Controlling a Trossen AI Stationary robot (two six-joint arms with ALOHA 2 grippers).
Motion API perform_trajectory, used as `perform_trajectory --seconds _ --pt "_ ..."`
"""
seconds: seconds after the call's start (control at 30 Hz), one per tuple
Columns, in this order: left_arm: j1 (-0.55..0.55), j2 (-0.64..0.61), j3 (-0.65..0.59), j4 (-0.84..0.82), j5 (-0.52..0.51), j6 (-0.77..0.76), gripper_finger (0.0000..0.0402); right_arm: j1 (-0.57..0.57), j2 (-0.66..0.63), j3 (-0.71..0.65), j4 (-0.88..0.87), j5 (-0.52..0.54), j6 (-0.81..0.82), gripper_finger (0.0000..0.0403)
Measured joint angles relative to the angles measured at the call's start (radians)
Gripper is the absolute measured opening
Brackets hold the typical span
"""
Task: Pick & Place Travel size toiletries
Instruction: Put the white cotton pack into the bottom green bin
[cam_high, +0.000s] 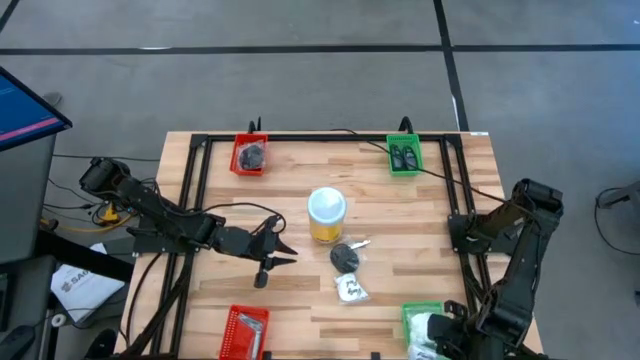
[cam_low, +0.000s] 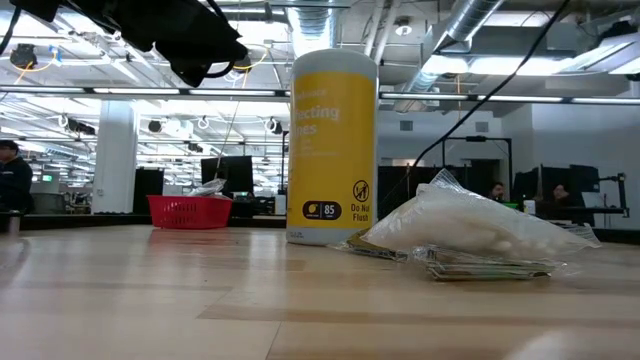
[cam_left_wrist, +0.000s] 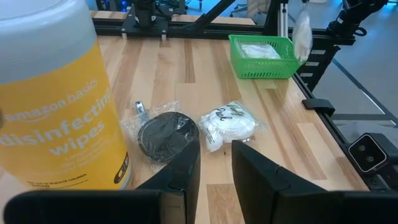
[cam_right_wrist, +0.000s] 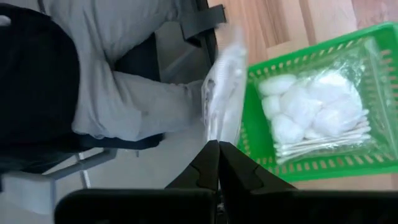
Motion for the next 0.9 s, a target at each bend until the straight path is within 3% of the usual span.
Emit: perform_trajectory --seconds 0.9 --pt "-0.003 -0.001 0.000 0.005 0.000 -0.001 0.0084 0.043 -0.030 0.006 -0.031 0.055 0.031 0.0000"
